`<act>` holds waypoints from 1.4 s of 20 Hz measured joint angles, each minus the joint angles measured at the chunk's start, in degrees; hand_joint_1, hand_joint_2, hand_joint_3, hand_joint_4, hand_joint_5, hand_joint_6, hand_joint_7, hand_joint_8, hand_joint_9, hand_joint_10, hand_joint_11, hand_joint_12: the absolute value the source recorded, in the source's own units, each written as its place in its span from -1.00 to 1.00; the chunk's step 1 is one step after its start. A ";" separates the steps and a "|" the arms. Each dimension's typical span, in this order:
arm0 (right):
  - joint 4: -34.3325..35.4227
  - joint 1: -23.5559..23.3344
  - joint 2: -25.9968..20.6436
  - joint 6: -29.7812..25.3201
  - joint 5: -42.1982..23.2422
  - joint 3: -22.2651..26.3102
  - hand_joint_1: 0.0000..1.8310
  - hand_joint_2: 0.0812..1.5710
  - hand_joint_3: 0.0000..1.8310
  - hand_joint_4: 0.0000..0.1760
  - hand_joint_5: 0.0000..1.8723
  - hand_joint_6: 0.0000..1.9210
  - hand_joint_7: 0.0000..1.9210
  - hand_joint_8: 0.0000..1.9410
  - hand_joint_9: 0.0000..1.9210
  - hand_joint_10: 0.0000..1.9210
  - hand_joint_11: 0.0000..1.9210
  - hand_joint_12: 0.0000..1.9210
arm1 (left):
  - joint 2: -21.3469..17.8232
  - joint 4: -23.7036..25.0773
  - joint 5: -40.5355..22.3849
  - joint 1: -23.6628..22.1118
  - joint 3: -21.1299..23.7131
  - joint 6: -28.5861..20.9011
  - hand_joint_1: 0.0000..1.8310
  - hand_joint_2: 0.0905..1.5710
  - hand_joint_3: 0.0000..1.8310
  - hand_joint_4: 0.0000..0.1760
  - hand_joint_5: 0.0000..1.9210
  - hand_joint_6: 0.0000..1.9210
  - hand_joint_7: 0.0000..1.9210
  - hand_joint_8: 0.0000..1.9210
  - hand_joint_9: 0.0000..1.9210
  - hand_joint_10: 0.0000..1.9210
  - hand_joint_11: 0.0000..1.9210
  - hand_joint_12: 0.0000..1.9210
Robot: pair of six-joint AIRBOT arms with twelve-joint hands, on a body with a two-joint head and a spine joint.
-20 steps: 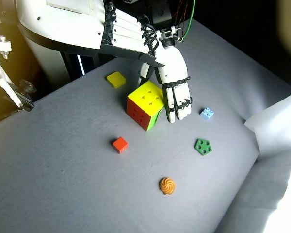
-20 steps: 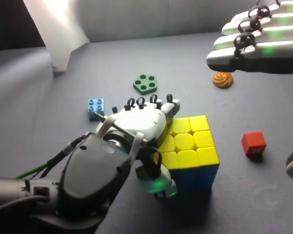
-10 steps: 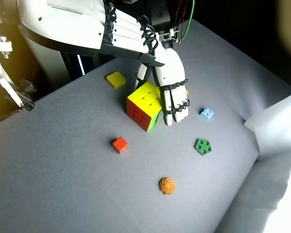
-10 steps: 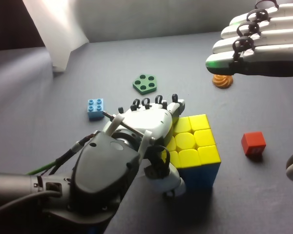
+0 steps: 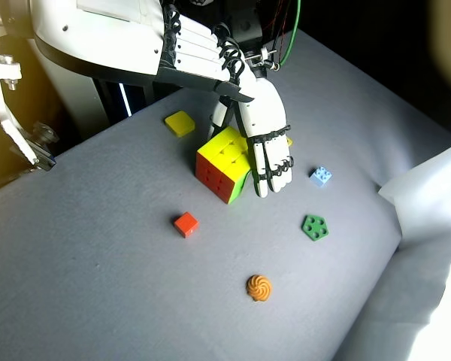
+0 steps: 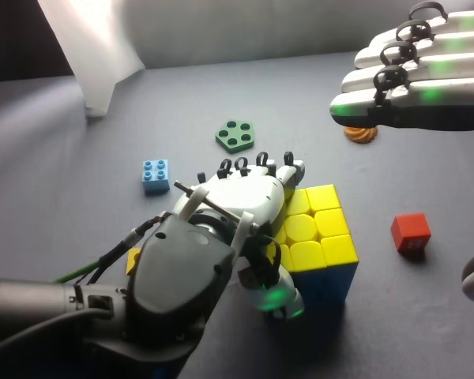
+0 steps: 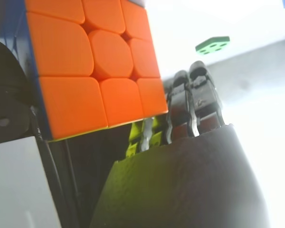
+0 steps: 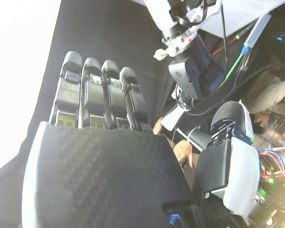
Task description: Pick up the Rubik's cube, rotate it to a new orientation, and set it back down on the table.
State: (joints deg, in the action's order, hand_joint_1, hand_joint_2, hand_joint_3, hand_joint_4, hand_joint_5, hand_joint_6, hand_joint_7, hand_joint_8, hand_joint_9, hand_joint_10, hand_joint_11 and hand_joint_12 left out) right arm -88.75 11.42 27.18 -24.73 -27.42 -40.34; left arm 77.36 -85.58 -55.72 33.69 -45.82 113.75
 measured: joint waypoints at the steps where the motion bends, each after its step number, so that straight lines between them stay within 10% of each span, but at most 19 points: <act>1: 0.04 0.00 0.00 0.00 0.00 0.00 -0.80 0.16 -1.00 -1.00 -0.89 -1.00 -0.92 -1.00 -0.97 -1.00 -1.00 -0.84 | 0.15 0.31 0.02 0.07 0.00 0.00 0.29 0.02 -1.00 0.28 -0.95 -0.98 -1.00 -1.00 -1.00 -1.00 -1.00 -1.00; 4: 0.02 0.00 0.00 0.02 -0.04 0.00 -0.81 0.16 -1.00 -1.00 -0.88 -1.00 -0.92 -1.00 -0.97 -1.00 -1.00 -0.82 | 0.28 0.61 -0.04 0.20 -0.13 0.00 0.27 0.01 -1.00 0.01 -1.00 -1.00 -1.00 -1.00 -1.00 -1.00 -1.00 -1.00; 9: 0.02 0.00 0.00 0.20 0.00 0.00 -0.83 0.16 -1.00 -1.00 -0.90 -1.00 -0.93 -1.00 -0.97 -1.00 -1.00 -0.88 | 0.28 1.31 -0.24 0.90 -0.20 -0.04 0.32 0.04 -0.99 0.21 -0.95 -0.98 -1.00 -1.00 -1.00 -1.00 -1.00 -1.00; 12: 0.02 0.00 0.00 0.24 0.04 0.00 -0.85 0.20 -1.00 -1.00 -0.87 -1.00 -0.90 -1.00 -0.94 -1.00 -1.00 -0.80 | 0.28 1.81 -0.31 1.44 -0.17 -0.70 0.33 0.03 -1.00 -0.11 -1.00 -1.00 -1.00 -1.00 -1.00 -1.00 -1.00 -1.00; 23: 0.02 0.00 0.00 0.39 -0.02 0.00 -0.86 0.20 -1.00 -1.00 -0.88 -1.00 -0.91 -1.00 -0.95 -1.00 -1.00 -0.81 | 0.28 1.99 -0.33 1.73 -0.04 -0.87 0.31 0.07 -0.99 -0.16 -0.96 -0.98 -1.00 -1.00 -1.00 -1.00 -1.00 -1.00; 27: 0.04 0.00 -0.02 0.39 -0.02 0.00 -0.84 0.21 -1.00 -1.00 -0.88 -1.00 -0.91 -1.00 -0.95 -1.00 -1.00 -0.79 | 0.28 1.99 -0.33 1.73 -0.04 -0.90 0.20 0.21 -0.99 -0.80 -0.70 -0.99 -0.80 -1.00 -0.85 -0.99 -0.89 -0.90; 28: 0.02 0.00 0.00 0.42 0.00 0.00 -0.84 0.20 -1.00 -1.00 -0.88 -1.00 -0.91 -1.00 -0.95 -1.00 -1.00 -0.78 | 0.28 2.01 -0.35 1.73 -0.04 -0.90 0.22 0.25 -1.00 -0.91 -0.63 -1.00 -0.71 -0.99 -0.76 -1.00 -0.94 -0.58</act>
State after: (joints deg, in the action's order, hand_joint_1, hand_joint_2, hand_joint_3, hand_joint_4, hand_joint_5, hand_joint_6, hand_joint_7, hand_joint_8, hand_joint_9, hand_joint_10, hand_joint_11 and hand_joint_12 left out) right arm -88.73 11.42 27.18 -24.32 -27.42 -40.34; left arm 77.65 -83.57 -56.07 35.42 -45.87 112.86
